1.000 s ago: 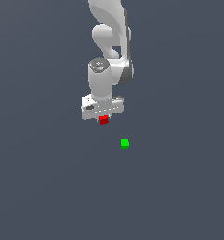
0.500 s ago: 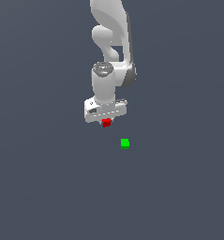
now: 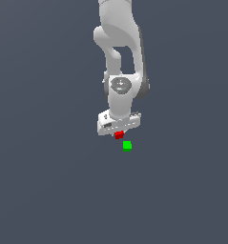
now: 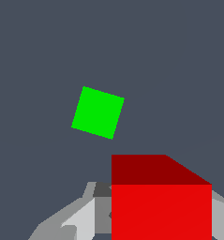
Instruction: Stack the red cube on top of the green cube.
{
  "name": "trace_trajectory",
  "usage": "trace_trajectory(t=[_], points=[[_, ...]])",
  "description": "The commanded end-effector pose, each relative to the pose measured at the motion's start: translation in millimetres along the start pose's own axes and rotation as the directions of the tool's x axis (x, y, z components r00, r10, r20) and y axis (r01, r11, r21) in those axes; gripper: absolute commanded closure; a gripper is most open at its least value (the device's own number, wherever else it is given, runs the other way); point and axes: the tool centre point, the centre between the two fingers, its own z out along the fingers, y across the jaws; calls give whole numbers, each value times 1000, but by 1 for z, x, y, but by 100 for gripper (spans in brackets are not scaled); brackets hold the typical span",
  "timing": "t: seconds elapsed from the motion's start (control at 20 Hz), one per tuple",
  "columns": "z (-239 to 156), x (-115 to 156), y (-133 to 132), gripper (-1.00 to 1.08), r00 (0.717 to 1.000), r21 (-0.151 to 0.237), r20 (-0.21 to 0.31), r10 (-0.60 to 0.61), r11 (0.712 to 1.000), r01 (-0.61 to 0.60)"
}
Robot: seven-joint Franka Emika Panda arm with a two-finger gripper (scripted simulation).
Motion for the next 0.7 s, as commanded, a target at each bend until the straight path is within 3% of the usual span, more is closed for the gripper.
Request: trace_trajectory(t=[0.0,0.3,0.65], points=[[7,16,-11,108,1000,0,-1,0,1000,0],[19,41,-26,108,1000,-1,-1,1,1000,-1],[24,52,-33,108,1000,-1,-1,1,1000,-1]])
